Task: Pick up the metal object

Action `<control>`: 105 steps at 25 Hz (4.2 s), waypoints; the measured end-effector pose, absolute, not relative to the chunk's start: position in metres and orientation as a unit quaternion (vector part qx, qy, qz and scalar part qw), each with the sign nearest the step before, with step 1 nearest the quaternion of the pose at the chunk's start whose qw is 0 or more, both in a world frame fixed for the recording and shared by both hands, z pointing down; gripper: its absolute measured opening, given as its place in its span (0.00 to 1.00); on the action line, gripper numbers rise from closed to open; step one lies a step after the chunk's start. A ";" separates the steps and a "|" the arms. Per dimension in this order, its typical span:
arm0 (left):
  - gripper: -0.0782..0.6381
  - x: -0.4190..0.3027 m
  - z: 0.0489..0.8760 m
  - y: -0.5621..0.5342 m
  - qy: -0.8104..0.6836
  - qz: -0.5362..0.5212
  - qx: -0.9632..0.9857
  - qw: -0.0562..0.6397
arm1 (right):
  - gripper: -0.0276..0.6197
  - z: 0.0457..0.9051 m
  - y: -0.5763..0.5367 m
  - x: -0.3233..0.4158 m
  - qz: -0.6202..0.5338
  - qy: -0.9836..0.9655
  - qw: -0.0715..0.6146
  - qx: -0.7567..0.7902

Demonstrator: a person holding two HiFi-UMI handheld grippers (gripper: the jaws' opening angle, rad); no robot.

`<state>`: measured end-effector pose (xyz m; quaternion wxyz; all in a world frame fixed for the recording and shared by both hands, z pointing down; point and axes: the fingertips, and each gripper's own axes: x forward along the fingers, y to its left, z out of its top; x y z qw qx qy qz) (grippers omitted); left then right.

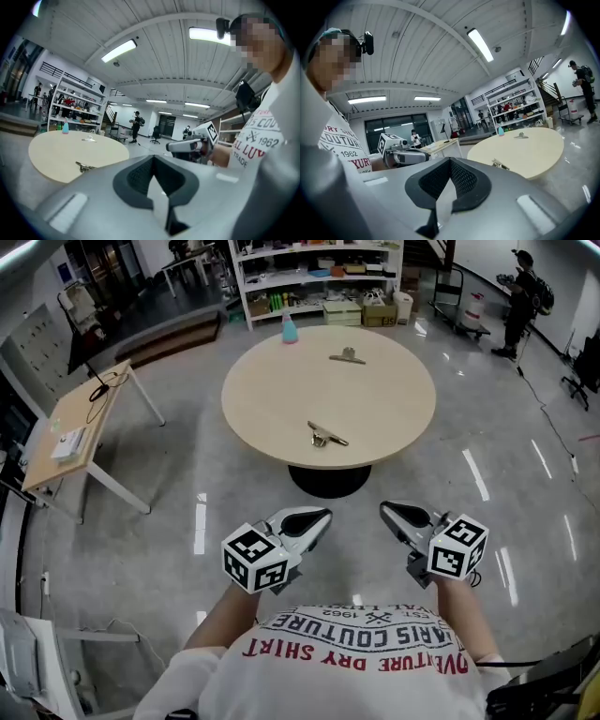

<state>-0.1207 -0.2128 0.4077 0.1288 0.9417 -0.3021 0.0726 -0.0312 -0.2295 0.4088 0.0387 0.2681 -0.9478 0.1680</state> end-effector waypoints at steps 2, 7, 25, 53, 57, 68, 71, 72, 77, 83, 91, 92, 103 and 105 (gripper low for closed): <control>0.11 -0.123 0.403 -0.238 -0.302 0.077 0.942 0.121 | 0.04 0.401 -0.256 -0.034 0.161 -0.949 0.033 0.268; 0.11 -0.118 0.404 -0.280 -0.310 0.077 0.941 0.112 | 0.05 0.403 -0.298 -0.038 0.160 -0.953 0.033 0.256; 0.30 -0.127 0.504 -0.488 -0.424 0.162 0.879 0.146 | 0.04 0.467 -0.479 0.004 0.232 -0.944 0.055 0.229; 0.50 -0.155 0.684 -0.606 -0.392 0.372 0.825 0.164 | 0.04 0.523 -0.550 0.016 0.285 -0.923 0.110 0.236; 0.50 -0.144 0.653 -0.597 -0.396 0.329 0.842 0.163 | 0.04 0.515 -0.547 0.011 0.275 -0.926 0.106 0.237; 0.50 -0.125 0.459 -0.467 -0.356 0.146 0.913 0.136 | 0.05 0.447 -0.475 -0.010 0.213 -0.943 0.076 0.243; 0.50 -0.122 0.433 -0.416 -0.344 0.125 0.923 0.119 | 0.04 0.437 -0.431 -0.016 0.200 -0.947 0.072 0.243; 0.50 -0.122 0.429 -0.400 -0.342 0.125 0.925 0.108 | 0.05 0.435 -0.417 -0.018 0.196 -0.947 0.070 0.244; 0.50 -0.129 0.433 -0.330 -0.339 0.138 0.928 0.070 | 0.05 0.432 -0.347 -0.029 0.189 -0.948 0.066 0.246; 0.50 -0.129 0.415 -0.257 -0.345 0.131 0.927 0.070 | 0.05 0.406 -0.283 -0.030 0.165 -0.955 0.067 0.238; 0.50 -0.084 0.415 -0.143 -0.349 0.101 0.927 0.097 | 0.05 0.422 -0.168 0.017 0.176 -0.953 0.069 0.238; 0.50 -0.075 0.417 -0.127 -0.346 0.102 0.928 0.095 | 0.04 0.426 -0.151 0.027 0.181 -0.951 0.067 0.241; 0.50 -0.010 0.398 0.018 -0.337 0.102 0.934 0.065 | 0.04 0.399 -0.007 0.089 0.154 -0.954 0.047 0.252; 0.50 -0.005 0.395 0.031 -0.339 0.102 0.933 0.063 | 0.05 0.400 0.008 0.093 0.153 -0.955 0.050 0.249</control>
